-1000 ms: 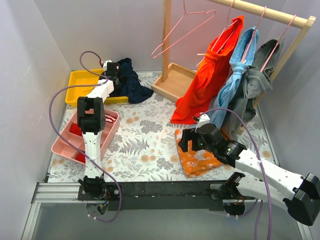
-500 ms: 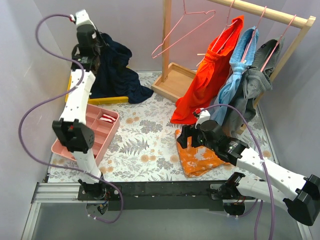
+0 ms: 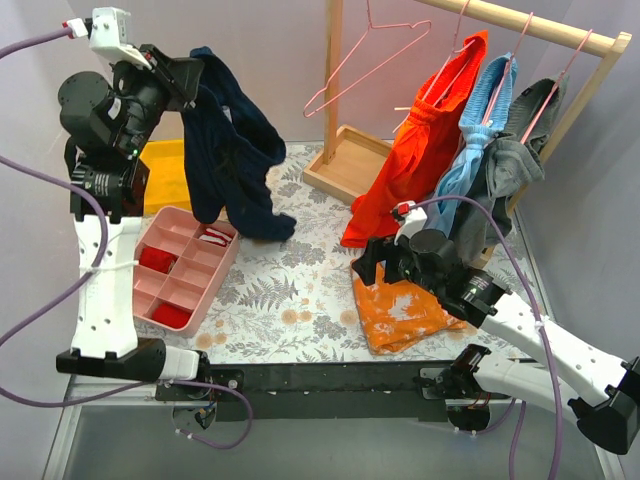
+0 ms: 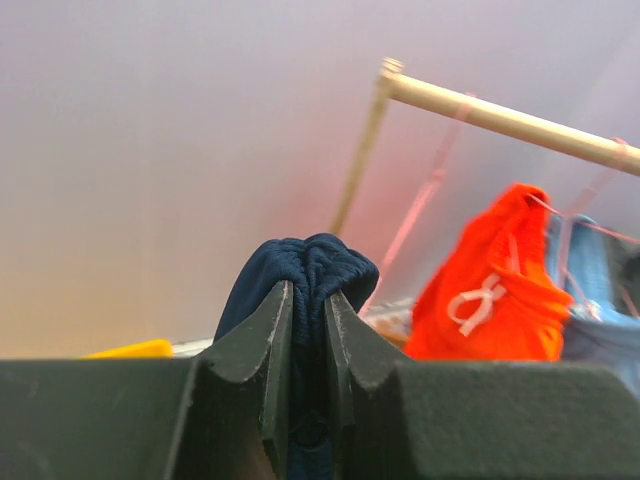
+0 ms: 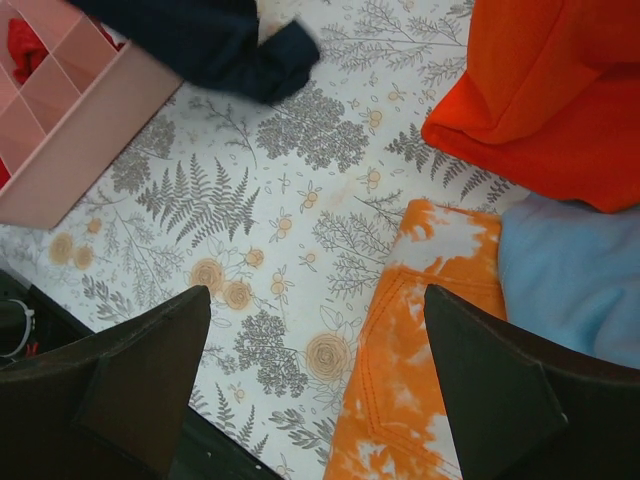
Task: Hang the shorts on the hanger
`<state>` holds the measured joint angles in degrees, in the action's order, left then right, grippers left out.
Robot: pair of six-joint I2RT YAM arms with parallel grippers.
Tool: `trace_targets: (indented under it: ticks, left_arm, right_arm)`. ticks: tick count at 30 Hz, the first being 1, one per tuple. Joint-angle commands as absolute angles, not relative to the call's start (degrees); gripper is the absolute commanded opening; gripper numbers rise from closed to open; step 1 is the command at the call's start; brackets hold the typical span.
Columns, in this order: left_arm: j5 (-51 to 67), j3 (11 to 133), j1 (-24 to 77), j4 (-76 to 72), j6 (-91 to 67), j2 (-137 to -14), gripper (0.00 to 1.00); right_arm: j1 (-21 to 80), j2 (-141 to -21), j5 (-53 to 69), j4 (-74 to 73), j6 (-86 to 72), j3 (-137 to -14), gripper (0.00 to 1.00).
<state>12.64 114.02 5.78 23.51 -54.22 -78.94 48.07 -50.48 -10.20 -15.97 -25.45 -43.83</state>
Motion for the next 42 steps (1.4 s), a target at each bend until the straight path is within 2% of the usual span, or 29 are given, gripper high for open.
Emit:
trace_targets:
  ticks: [1, 8, 11, 14, 17, 20, 23, 26, 27, 28, 29, 30, 31, 34, 36, 39, 42]
  left_arm:
    - [24.42, 105.26, 5.98, 23.12, -56.68, -70.53, 0.00]
    - [34.44, 81.09, 6.06, 18.29, -64.77, -56.90, 0.00]
    - [34.98, 73.51, 6.50, 18.71, -66.62, -52.92, 0.00]
    - [36.12, 70.32, 7.73, 20.73, -67.24, -49.66, 0.00]
    - [35.08, 67.77, 8.70, 21.88, -66.36, -47.73, 0.00]
    - [34.80, 66.71, 9.23, 21.97, -65.83, -46.58, 0.00]
    - [35.16, 66.53, 9.41, 21.89, -65.92, -45.01, 0.00]
    - [34.54, 66.53, 9.58, 22.58, -65.74, -43.95, 0.00]
    - [34.19, 66.62, 9.84, 22.76, -65.66, -43.77, 0.00]
    - [33.58, 67.32, 10.02, 22.76, -65.57, -43.68, 0.00]
    - [33.05, 68.11, 10.11, 22.94, -65.39, -44.12, 0.00]
    - [32.70, 68.90, 10.28, 22.94, -65.22, -44.38, 0.00]
    - [32.35, 69.86, 10.28, 23.03, -65.21, -44.82, 0.00]
    - [32.34, 75.39, 10.63, 23.72, -64.95, -46.93, 0.00]
    - [30.68, 77.51, 11.95, 25.65, -65.04, -48.60, 0.00]
    - [25.95, 78.04, 13.61, 28.02, -66.09, -49.65, 0.00]
    - [21.71, 76.57, 14.59, 29.71, -66.88, -51.15, 0.00]
  right_arm:
    - [47.99, -49.30, -8.97, -14.16, -25.40, -47.46, 0.95]
    - [48.34, -53.51, -2.82, -5.20, -32.51, -46.93, 0.92]
    - [51.13, -56.58, -4.20, -0.53, -35.93, -46.84, 0.91]
    - [55.35, -61.50, -10.00, 3.50, -36.91, -47.46, 0.90]
    - [57.73, -66.77, -10.37, 7.89, -39.54, -47.90, 0.86]
    - [61.16, -70.03, -15.79, 7.56, -40.60, -49.74, 0.84]
    - [61.44, -72.24, -19.23, 8.26, -42.71, -49.31, 0.76]
    - [61.44, -73.91, -21.52, 9.14, -43.16, -50.53, 0.57]
    - [61.44, -74.09, -21.62, 8.53, -43.07, -51.67, 0.35]
    - [61.44, -74.18, -22.23, 4.35, -42.37, -53.25, 0.21]
    - [61.44, -73.66, -23.89, 1.78, -41.67, -57.35, 0.07]
    - [61.44, -72.96, -25.39, -0.42, -41.14, -59.31, 0.01]
    - [61.44, -72.08, -27.05, -6.88, -40.26, -61.68, 0.01]
    - [61.35, -65.16, -33.38, -10.28, -31.68, -67.58, 0.01]
    - [61.44, -63.11, -35.59, -15.52, -24.31, -75.80, 0.01]
    - [61.44, -68.26, -34.37, -30.08, -19.87, -95.31, 0.01]
    - [61.44, -70.75, -35.15, -34.98, -19.60, -99.85, 0.01]
